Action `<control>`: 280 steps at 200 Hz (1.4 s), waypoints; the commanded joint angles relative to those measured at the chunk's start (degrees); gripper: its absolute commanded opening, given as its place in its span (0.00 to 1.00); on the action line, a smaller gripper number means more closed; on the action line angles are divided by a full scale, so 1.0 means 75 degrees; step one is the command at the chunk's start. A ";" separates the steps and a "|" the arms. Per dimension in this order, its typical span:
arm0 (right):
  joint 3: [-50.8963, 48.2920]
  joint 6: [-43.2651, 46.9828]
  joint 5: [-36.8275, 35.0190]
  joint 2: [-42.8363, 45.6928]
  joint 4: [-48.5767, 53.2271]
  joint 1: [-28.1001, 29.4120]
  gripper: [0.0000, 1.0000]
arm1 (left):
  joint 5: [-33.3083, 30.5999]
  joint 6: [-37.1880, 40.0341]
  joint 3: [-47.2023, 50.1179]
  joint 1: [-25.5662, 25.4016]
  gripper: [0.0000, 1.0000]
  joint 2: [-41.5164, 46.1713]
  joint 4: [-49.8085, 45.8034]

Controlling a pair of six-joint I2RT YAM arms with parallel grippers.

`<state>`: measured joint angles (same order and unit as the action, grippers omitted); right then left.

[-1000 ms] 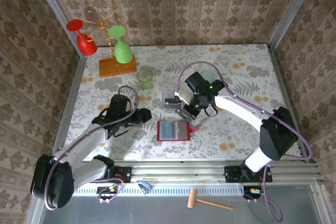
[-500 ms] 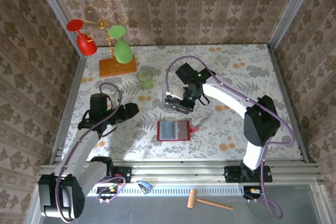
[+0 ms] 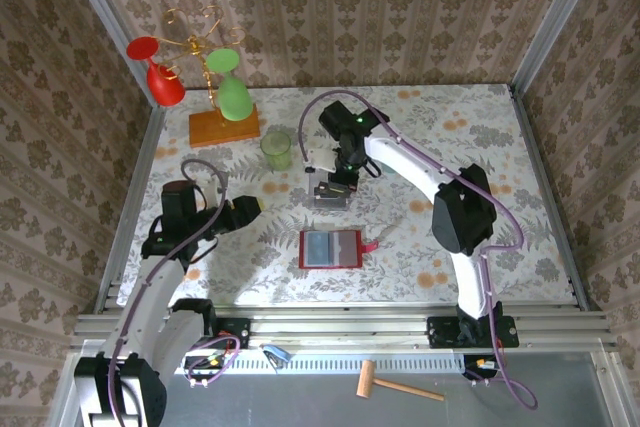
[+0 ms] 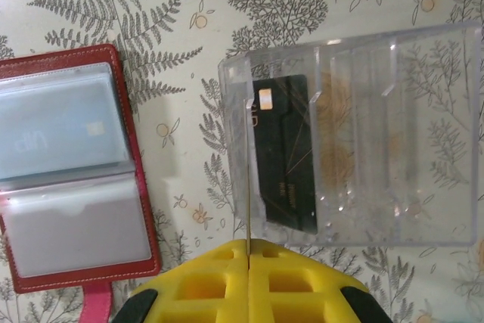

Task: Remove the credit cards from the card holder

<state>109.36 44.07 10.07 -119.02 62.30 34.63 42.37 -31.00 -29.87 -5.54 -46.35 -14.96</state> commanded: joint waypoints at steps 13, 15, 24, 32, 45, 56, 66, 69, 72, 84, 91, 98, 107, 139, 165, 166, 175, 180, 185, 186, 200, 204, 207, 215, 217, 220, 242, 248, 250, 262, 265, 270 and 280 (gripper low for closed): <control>0.1083 0.0520 -0.0135 -0.0662 0.1013 -0.0070 0.00 | 0.0374 0.0102 0.0091 0.0037 0.55 0.0273 0.0319; 0.1129 0.0539 -0.0135 -0.0703 0.1051 -0.0068 0.00 | 0.0374 0.0103 0.0092 0.0042 0.54 0.0273 0.0313; 0.1388 0.0563 -0.0146 -0.0852 0.1165 -0.0086 0.00 | 0.0352 0.0095 0.0092 0.0059 0.54 0.0274 0.0299; 0.1577 0.0600 -0.0147 -0.0968 0.1264 -0.0104 0.00 | 0.0317 0.0101 0.0070 0.0059 0.53 0.0263 0.0238; 0.1877 0.0656 -0.0135 -0.1151 0.1397 -0.0129 0.00 | 0.0225 0.0127 0.0045 0.0071 0.52 0.0270 0.0136; 0.2120 0.0708 -0.0122 -0.1330 0.1560 -0.0143 0.00 | 0.0194 0.0126 0.0045 0.0082 0.52 0.0266 0.0111; 0.2358 0.0752 -0.0103 -0.1490 0.1719 -0.0140 0.00 | 0.0186 0.0129 0.0033 0.0094 0.52 0.0271 0.0086; 0.2425 0.0765 -0.0094 -0.1530 0.1773 -0.0144 0.00 | 0.0175 0.0137 0.0033 0.0107 0.52 0.0273 0.0077; 0.2500 0.0778 -0.0074 -0.1588 0.1828 -0.0144 0.00 | 0.0154 0.0136 0.0033 0.0119 0.52 0.0269 0.0057; 0.2751 0.0825 0.0002 -0.1782 0.1981 -0.0155 0.00 | 0.0122 0.0138 0.0015 0.0144 0.52 0.0262 0.0021; 0.2882 0.0839 0.0033 -0.1881 0.2048 -0.0164 0.00 | 0.0096 0.0149 0.0021 0.0154 0.52 0.0262 0.0003; 0.3005 0.0862 0.0073 -0.1972 0.2108 -0.0165 0.00 | 0.0059 0.0160 0.0021 0.0164 0.51 0.0262 -0.0029; 0.3169 0.0882 0.0141 -0.2098 0.2225 -0.0165 0.00 | 0.0024 0.0170 0.0014 0.0176 0.51 0.0263 -0.0056; 0.3644 0.0941 0.0350 -0.2500 0.2638 -0.0176 0.00 | -0.0011 0.0170 0.0010 0.0205 0.51 0.0262 -0.0085; 0.3700 0.0944 0.0424 -0.2724 0.2817 -0.0193 0.00 | -0.0033 0.0163 0.0009 0.0211 0.51 0.0264 -0.0103; 0.3700 0.0938 0.0426 -0.2732 0.2827 -0.0191 0.00 | -0.0034 0.0168 0.0010 0.0211 0.51 0.0263 -0.0103; 0.3699 0.0944 0.0470 -0.2809 0.2858 -0.0188 0.00 | -0.0036 0.0184 0.0008 0.0211 0.51 0.0262 -0.0103; 0.3700 0.0944 0.0491 -0.2847 0.2878 -0.0188 0.00 | -0.0033 0.0195 0.0001 0.0213 0.51 0.0262 -0.0097; 0.3700 0.0958 0.0506 -0.2876 0.2891 -0.0188 0.00 | -0.0035 0.0196 -0.0002 0.0222 0.51 0.0262 -0.0111; 0.3700 0.0957 0.0508 -0.2890 0.2888 -0.0188 0.00 | -0.0036 0.0196 -0.0008 0.0222 0.51 0.0262 -0.0113; 0.3700 0.0944 0.0516 -0.2982 0.2894 -0.0188 0.00 | -0.0089 0.0212 -0.0014 0.0223 0.51 0.0262 -0.0172; 0.3700 0.0944 0.0530 -0.3000 0.2896 -0.0188 0.00 | -0.0102 0.0213 -0.0014 0.0223 0.51 0.0262 -0.0180; 0.3709 0.0944 0.0541 -0.3014 0.2896 -0.0188 0.00 | -0.0115 0.0215 -0.0005 0.0223 0.51 0.0262 -0.0195; 0.3717 0.0947 0.0595 -0.3032 0.2896 -0.0188 0.00 | -0.0130 0.0212 -0.0002 0.0223 0.51 0.0262 -0.0206; 0.3713 0.0944 0.0601 -0.3033 0.2887 -0.0188 0.00 | -0.0133 0.0212 -0.0002 0.0223 0.51 0.0268 -0.0202; 0.3712 0.0944 0.0615 -0.3043 0.2876 -0.0188 0.00 | -0.0132 0.0212 -0.0004 0.0217 0.51 0.0257 -0.0205; 0.3712 0.0950 0.0616 -0.3027 0.2818 -0.0191 0.03 | -0.0141 0.0211 -0.0002 0.0222 0.51 0.0238 -0.0207; 0.3723 0.0940 0.0595 -0.3012 0.2801 -0.0188 0.04 | -0.0141 0.0210 -0.0002 0.0223 0.51 0.0238 -0.0208; 0.3729 0.0934 0.0578 -0.3010 0.2802 -0.0188 0.05 | -0.0141 0.0226 -0.0002 0.0223 0.51 0.0238 -0.0208; 0.3735 0.0915 0.0480 -0.2966 0.2808 -0.0188 0.10 | -0.0141 0.0227 0.0003 0.0216 0.50 0.0227 -0.0197; 0.3738 0.0911 0.0450 -0.2957 0.2829 -0.0188 0.11 | -0.0138 0.0232 0.0009 0.0222 0.50 0.0227 -0.0200; 0.3754 0.0909 0.0417 -0.2923 0.2881 -0.0198 0.13 | -0.0128 0.0232 0.0009 0.0223 0.50 0.0225 -0.0207; 0.3774 0.0885 0.0347 -0.2845 0.2925 -0.0211 0.15 | -0.0095 0.0211 0.0016 0.0223 0.50 0.0227 -0.0197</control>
<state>135.48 49.82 13.50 -141.49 81.19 33.54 41.56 -30.74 -29.85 -4.40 -45.12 -15.11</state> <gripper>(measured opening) 0.129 0.502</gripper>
